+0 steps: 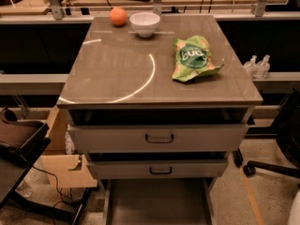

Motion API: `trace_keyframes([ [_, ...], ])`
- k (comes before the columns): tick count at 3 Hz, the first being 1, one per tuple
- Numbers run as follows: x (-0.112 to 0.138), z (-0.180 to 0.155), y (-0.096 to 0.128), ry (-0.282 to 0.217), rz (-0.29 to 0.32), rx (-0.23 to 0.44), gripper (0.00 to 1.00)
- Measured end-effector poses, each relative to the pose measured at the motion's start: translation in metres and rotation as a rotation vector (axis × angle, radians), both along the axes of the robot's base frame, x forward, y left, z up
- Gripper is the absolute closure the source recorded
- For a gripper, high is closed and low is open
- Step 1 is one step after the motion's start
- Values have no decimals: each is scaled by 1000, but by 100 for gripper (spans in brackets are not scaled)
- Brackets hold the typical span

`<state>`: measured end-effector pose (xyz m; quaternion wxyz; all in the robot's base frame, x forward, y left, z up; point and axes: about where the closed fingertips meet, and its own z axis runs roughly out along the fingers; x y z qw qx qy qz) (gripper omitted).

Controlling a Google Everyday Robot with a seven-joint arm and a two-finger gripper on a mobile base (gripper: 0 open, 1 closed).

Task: Close bottom drawer

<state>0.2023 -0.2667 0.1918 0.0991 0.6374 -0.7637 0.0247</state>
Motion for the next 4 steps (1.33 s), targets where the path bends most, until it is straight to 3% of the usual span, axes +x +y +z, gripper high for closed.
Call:
trace_keyframes([
  [1, 7, -27, 8, 12, 13, 69, 100],
  [3, 50, -62, 30, -10, 117, 176, 100],
  [4, 50, -62, 30, -10, 119, 177, 100],
])
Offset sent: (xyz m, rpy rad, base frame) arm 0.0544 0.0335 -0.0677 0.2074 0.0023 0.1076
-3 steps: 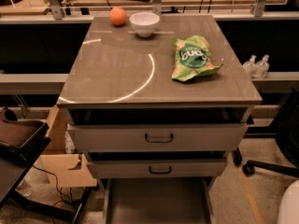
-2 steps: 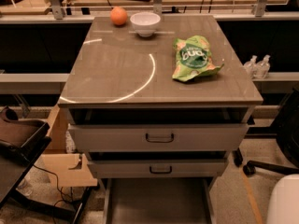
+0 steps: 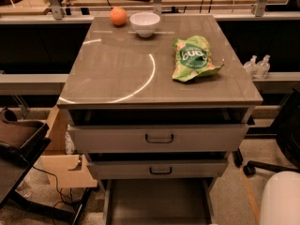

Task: Close bottom drawer

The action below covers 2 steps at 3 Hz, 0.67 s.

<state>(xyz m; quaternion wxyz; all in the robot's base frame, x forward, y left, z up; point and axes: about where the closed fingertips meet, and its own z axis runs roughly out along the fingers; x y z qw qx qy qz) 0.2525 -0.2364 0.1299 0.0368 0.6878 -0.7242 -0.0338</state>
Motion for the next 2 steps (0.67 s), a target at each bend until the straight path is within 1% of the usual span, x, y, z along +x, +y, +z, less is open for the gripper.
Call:
trace_keyframes([
  [2, 35, -7, 9, -83, 56, -1, 100],
])
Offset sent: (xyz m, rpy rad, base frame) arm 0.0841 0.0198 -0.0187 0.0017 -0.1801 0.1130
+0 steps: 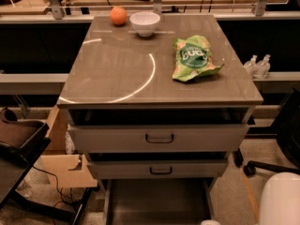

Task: Close bottom drawer

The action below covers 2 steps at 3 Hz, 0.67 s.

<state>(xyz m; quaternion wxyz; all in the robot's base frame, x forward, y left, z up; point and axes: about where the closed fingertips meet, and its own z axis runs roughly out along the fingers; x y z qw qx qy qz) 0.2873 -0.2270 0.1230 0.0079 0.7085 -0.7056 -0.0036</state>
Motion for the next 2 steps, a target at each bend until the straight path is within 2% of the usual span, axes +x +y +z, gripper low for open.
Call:
trace_keyframes([
  [1, 0, 1, 0, 0, 0, 0, 100],
  [2, 39, -3, 9, -53, 56, 7, 100],
])
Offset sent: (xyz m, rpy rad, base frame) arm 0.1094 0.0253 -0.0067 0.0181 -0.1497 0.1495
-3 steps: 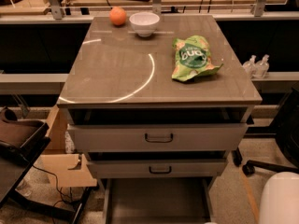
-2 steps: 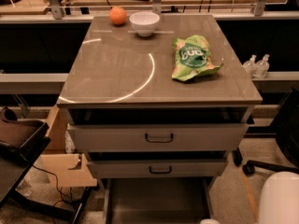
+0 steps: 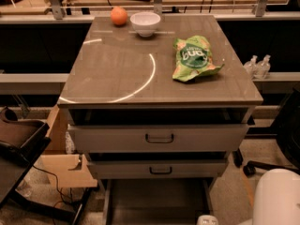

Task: Close bottom drawer

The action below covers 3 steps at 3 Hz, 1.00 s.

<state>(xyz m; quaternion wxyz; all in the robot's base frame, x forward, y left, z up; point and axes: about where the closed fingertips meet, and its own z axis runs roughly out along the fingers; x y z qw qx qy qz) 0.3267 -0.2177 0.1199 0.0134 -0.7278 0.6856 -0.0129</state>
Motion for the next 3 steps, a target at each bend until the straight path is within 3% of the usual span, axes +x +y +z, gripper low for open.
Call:
trace_keyframes([
  [1, 9, 1, 3, -9, 15, 3, 100],
  [2, 54, -3, 23, -54, 93, 17, 100],
  [3, 55, -3, 24, -55, 95, 18, 100],
])
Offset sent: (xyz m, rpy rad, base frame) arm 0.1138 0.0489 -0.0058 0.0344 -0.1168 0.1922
